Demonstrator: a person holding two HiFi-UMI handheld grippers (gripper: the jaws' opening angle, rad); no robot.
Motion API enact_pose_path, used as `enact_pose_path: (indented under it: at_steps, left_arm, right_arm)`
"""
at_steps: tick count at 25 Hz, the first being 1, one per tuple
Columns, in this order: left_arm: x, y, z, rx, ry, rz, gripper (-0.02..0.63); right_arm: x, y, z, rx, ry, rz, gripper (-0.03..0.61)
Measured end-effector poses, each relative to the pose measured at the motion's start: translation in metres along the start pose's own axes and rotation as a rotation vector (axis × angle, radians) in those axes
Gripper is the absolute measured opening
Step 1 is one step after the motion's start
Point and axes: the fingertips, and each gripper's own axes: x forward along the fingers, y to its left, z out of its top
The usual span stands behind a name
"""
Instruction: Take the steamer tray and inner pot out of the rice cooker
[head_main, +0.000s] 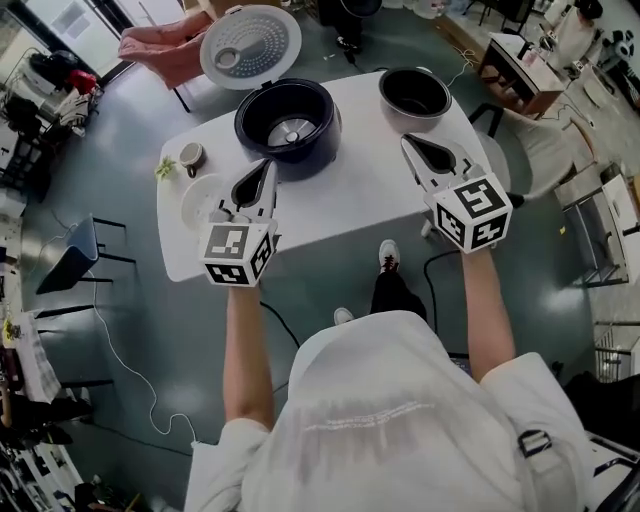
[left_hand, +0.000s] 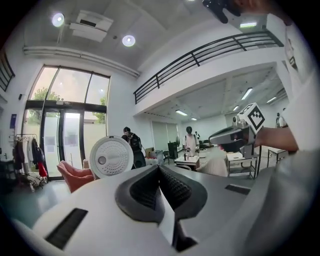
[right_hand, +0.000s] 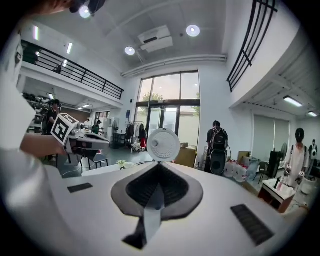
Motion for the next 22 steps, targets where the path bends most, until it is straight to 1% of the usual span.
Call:
enact_pose_path:
  at_steps: [4, 9, 14, 18, 22]
  left_arm:
    - [-0.024, 0.011, 0.015, 0.012, -0.031, 0.053, 0.015]
    - [-0.042, 0.012, 0.029, 0.083, -0.03, 0.101, 0.015]
    - [-0.058, 0.014, 0.043, 0.111, -0.053, 0.116, 0.015]
    - [-0.064, 0.012, 0.044, 0.126, -0.054, 0.116, 0.016]
    - [-0.068, 0.012, 0.039, 0.123, -0.041, 0.116, 0.015]
  right_arm:
    - [0.0, 0.019, 0.019, -0.032, -0.028, 0.041, 0.028]
    - [-0.005, 0.032, 0.035, -0.059, -0.056, 0.054, 0.028]
    - [-0.007, 0.05, 0.046, -0.089, -0.064, 0.066, 0.028]
    - [-0.008, 0.054, 0.041, -0.091, -0.053, 0.069, 0.026]
    - [-0.007, 0.06, 0.04, -0.099, -0.049, 0.075, 0.026]
